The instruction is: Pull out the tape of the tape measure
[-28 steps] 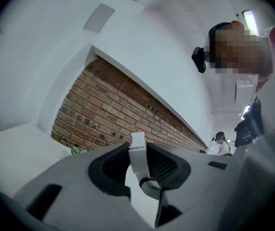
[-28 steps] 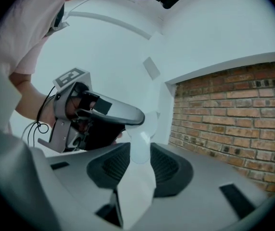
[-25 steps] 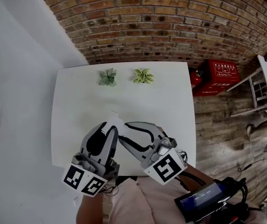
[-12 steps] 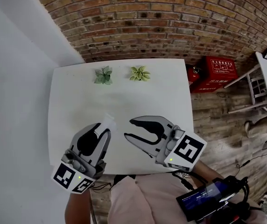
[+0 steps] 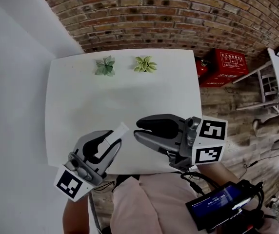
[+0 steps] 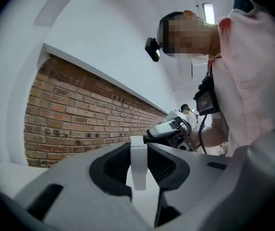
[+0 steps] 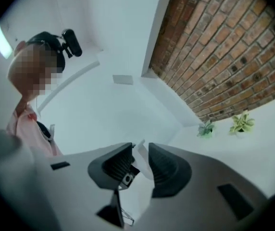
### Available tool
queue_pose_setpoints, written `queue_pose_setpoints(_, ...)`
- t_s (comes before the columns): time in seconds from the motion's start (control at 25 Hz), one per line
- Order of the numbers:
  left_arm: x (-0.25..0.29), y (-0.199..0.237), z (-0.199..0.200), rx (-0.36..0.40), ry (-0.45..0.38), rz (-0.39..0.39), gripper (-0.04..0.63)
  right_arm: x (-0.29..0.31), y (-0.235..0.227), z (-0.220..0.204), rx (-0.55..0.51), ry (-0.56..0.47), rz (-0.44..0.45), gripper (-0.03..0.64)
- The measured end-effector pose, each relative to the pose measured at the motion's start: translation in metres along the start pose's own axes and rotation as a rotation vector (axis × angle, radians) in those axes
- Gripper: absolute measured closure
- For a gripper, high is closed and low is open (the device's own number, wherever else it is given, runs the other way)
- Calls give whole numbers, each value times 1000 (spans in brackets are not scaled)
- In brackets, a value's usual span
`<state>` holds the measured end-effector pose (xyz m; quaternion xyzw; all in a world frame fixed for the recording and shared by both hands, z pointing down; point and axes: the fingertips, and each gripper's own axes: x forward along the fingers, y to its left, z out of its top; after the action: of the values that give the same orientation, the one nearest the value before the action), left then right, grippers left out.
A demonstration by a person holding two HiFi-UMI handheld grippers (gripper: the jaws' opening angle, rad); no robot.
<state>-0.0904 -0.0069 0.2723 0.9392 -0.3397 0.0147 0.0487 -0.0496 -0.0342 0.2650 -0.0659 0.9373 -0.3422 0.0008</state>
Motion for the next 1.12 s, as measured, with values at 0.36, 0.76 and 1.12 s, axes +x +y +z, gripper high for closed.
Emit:
queue_pose_setpoints(0.36, 0, -23, -12, 91, 51, -84, 495, 0, 4, -22, 176, 57, 69, 477)
queue_pose_setpoints(0.76, 7, -39, -14, 231, 86, -152, 495, -1, 5, -40, 302, 86, 94, 479)
queue_pose_setpoints(1.12, 10, -44, -16, 270, 97, -189, 495, -4, 5, -45, 361, 103, 104, 532)
